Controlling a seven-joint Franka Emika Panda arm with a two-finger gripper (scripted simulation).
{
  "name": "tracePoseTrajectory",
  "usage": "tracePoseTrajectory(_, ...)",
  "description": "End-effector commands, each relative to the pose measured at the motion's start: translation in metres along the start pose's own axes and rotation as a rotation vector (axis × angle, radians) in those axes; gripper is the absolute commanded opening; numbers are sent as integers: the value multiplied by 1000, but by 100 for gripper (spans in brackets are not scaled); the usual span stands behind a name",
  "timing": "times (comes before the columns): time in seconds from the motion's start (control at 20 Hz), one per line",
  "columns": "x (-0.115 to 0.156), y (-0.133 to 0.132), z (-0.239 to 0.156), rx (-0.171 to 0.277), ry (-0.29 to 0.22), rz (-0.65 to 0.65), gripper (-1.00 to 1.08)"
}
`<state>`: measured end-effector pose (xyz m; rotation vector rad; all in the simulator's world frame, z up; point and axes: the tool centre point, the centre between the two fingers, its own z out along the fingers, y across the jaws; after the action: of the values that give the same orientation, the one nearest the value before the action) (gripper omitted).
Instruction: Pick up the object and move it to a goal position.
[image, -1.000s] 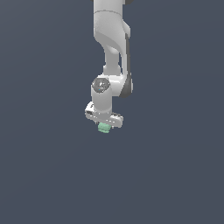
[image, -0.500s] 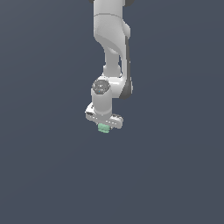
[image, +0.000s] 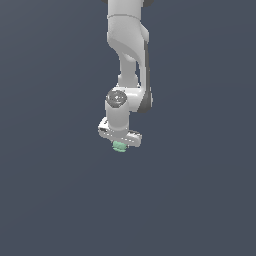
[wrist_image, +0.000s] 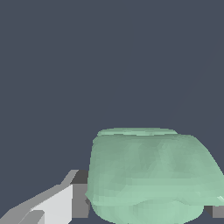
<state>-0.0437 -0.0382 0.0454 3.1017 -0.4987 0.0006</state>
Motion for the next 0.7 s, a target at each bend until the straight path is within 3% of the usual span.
tracePoseTrajectory(0.0,1,-8,-5,0,1,-1,-100)
tracePoseTrajectory(0.3,6,-43,-30,0,1,-1,-100)
tracePoseTrajectory(0.65,15,-103,-72,-1,1,-1,-100)
